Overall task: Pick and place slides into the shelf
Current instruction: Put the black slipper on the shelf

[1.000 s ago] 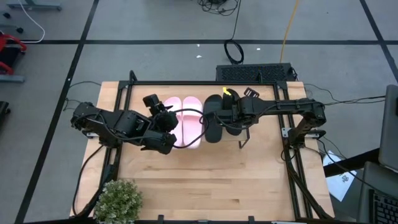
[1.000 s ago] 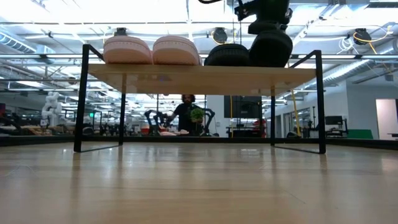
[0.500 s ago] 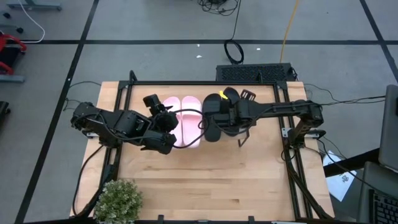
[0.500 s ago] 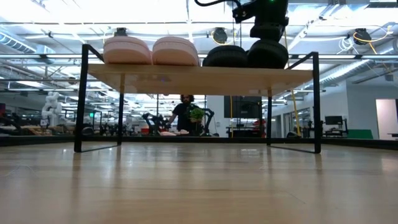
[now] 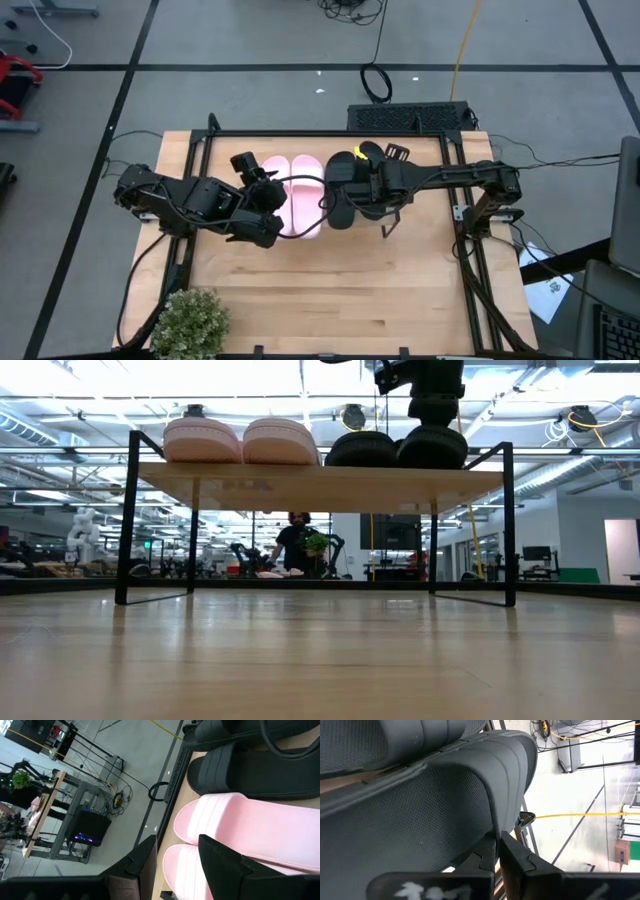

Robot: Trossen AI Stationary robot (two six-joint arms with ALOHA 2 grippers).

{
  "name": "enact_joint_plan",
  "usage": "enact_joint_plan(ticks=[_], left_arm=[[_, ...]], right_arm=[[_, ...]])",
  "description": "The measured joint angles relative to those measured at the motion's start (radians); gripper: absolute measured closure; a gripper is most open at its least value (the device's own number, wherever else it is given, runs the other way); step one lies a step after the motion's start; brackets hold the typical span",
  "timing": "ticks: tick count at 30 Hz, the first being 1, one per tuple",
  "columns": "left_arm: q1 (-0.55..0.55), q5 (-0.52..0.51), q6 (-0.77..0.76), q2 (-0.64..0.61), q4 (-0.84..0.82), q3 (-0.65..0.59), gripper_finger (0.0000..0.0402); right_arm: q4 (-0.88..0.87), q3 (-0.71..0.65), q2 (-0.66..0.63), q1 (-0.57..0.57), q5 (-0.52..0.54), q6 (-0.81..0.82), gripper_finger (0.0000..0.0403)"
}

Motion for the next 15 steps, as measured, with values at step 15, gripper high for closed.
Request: enact_joint_plan(ticks=[15], left_arm=[[0.001,-0.001,0.009,0.0,0.0,0.0,0.0249]], right_arm=[[-0.001,0.0,-0.026,0.0,-0.033,-0.059,0.0403]])
